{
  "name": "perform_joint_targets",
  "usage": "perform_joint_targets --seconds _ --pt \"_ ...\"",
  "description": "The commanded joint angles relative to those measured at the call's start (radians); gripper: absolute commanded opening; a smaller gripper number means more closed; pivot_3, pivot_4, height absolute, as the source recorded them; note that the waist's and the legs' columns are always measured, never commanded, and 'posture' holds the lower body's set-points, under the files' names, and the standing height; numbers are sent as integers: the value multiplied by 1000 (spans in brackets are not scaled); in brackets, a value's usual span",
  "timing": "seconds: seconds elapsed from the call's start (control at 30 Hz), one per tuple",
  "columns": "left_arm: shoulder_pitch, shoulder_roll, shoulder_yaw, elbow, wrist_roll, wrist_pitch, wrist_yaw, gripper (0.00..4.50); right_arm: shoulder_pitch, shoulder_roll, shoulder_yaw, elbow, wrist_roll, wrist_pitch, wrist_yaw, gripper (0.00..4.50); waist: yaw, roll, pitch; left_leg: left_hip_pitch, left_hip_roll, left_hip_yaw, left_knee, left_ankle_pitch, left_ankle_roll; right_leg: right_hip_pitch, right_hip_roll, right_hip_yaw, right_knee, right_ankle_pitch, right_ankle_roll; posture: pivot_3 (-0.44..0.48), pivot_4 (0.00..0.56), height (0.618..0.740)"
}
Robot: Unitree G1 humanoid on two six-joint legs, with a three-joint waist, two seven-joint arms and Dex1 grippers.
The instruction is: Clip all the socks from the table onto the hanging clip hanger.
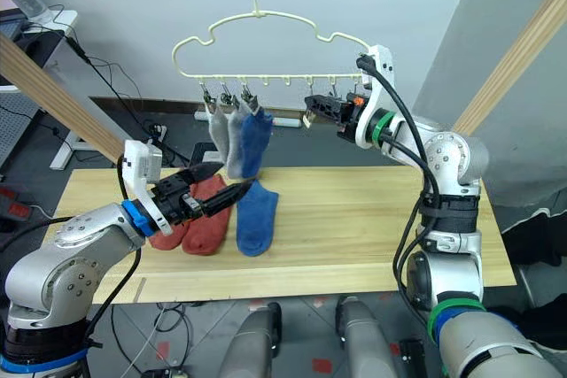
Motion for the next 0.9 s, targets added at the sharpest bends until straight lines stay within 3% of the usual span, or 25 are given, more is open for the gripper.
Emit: perform_joint_targets --seconds 0.03,0.33,0.67,0.8,0.9 --pt "22 -19 20 -18 -27 6 6 4500 -54 -3 -56 20 113 116 26 935 1 0 0 0 0 1 0 0 0 0 0 0 0 0 0 33 316 740" --pt "38 -19 3 -41 -14 -10 -18 4500 -116 1 -126 120 167 186 -16 935 0 0 0 0 0 1 0 0 1 0 0 0 -1 0 0 38 324 740" --pt "43 -26 -8 -45 -8 -18 -18 4500 -124 -7 -117 143 157 197 -11 935 2 0 0 -1 0 1 -1 -1 1 0 0 0 -2 0 0 37 328 740" --pt "44 -29 -14 -44 -4 -24 -18 4500 -128 -8 -118 155 145 190 -25 368 2 0 0 -1 0 1 -1 -1 1 0 0 1 -2 0 0 36 330 740" --pt "46 -32 -19 -40 1 -29 -19 4500 -125 -17 -97 153 133 179 -17 368 2 0 0 -1 0 1 -1 -1 1 0 0 1 -3 0 0 34 333 740"
